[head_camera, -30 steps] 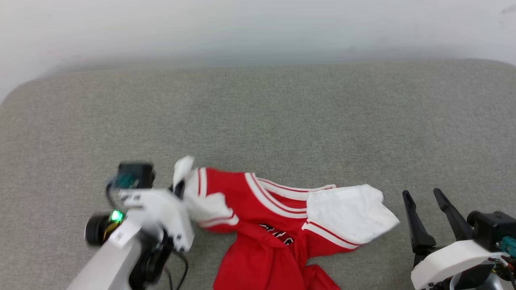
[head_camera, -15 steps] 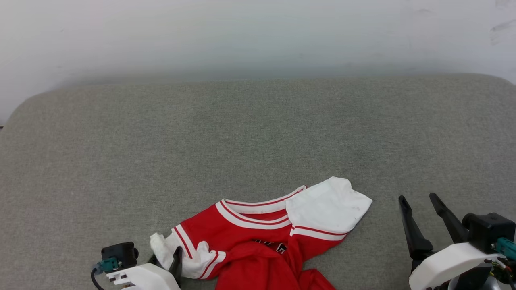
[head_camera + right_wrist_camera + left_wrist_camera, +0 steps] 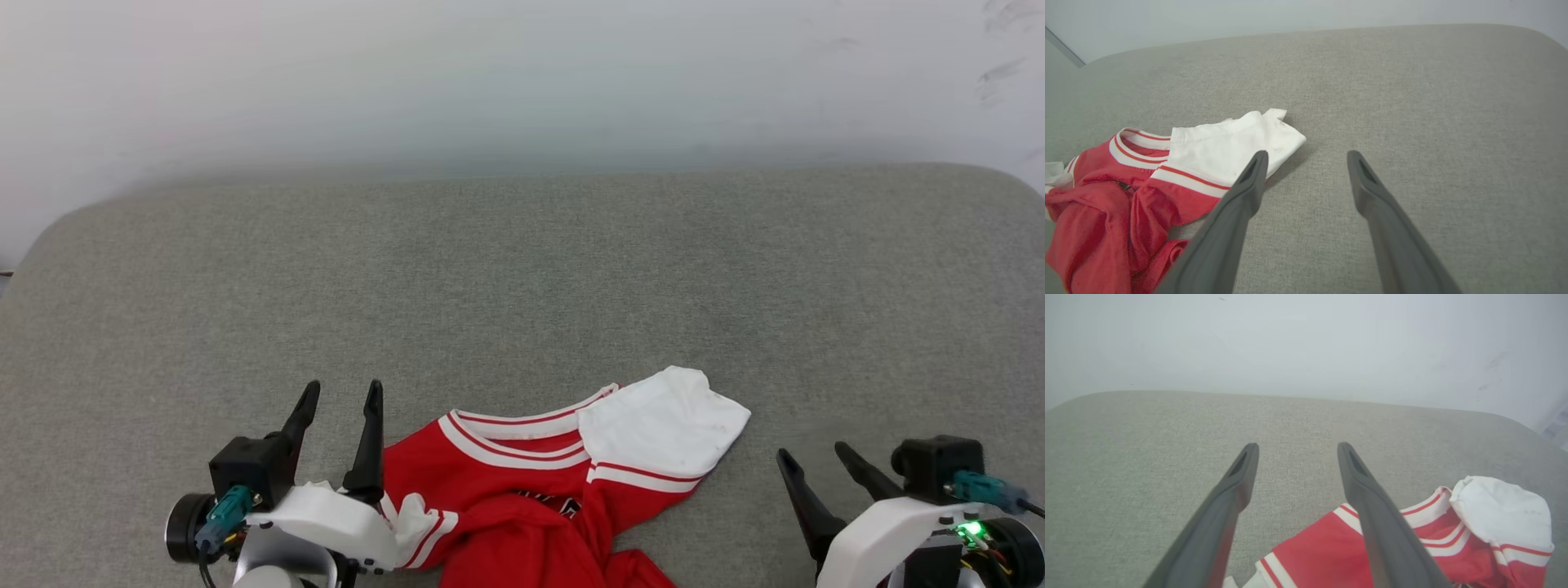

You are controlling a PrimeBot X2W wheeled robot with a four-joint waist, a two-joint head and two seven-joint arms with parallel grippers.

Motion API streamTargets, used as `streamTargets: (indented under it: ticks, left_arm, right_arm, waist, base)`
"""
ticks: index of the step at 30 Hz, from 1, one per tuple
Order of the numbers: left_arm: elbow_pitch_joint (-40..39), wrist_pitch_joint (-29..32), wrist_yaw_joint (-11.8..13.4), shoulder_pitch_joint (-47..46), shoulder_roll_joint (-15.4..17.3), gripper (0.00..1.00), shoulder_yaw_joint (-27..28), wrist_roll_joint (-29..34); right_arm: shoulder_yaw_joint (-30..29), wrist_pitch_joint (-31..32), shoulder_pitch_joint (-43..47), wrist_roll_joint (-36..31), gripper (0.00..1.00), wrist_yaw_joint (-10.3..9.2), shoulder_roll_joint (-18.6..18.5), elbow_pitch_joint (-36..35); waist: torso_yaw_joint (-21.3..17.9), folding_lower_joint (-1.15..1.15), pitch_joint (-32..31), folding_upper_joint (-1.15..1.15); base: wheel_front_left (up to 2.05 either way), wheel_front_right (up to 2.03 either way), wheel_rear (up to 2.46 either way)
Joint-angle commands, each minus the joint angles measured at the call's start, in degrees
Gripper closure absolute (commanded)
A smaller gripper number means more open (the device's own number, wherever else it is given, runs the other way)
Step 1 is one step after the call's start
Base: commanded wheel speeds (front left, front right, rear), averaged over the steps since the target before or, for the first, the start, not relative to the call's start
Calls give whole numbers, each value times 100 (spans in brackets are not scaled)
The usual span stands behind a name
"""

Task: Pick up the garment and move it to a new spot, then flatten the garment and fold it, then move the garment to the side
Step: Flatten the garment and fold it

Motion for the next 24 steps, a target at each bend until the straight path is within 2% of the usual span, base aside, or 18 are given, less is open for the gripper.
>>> streamTargets:
  ticks: [1, 7, 14, 24]
  left_arm:
    - [-174, -36, -29, -56, -62, 0, 93, 165]
    - [-735, -35, -96, 87, -328, 0, 281, 754]
    - [-876, -31, -260, 127, -634, 0, 329, 1007]
    - [-767, -32, -609, -15, -1069, 0, 474, 1239]
  right_arm:
    - [56, 139, -91, 57, 0, -2, -78, 43]
    - [523, 888, -562, 351, 0, -2, -334, 302]
    - [1526, 1653, -1439, 801, 0, -2, -627, 805]
    - [2646, 2014, -2671, 1151, 0, -2, -883, 1802]
  waist:
    - [33, 0, 8, 0]
    - [237, 0, 82, 0]
    - [568, 0, 181, 0]
    - [990, 0, 475, 0]
  base:
    - [0, 0, 0]
    - [0, 0, 0]
    - [0, 0, 0]
    - [0, 0, 0]
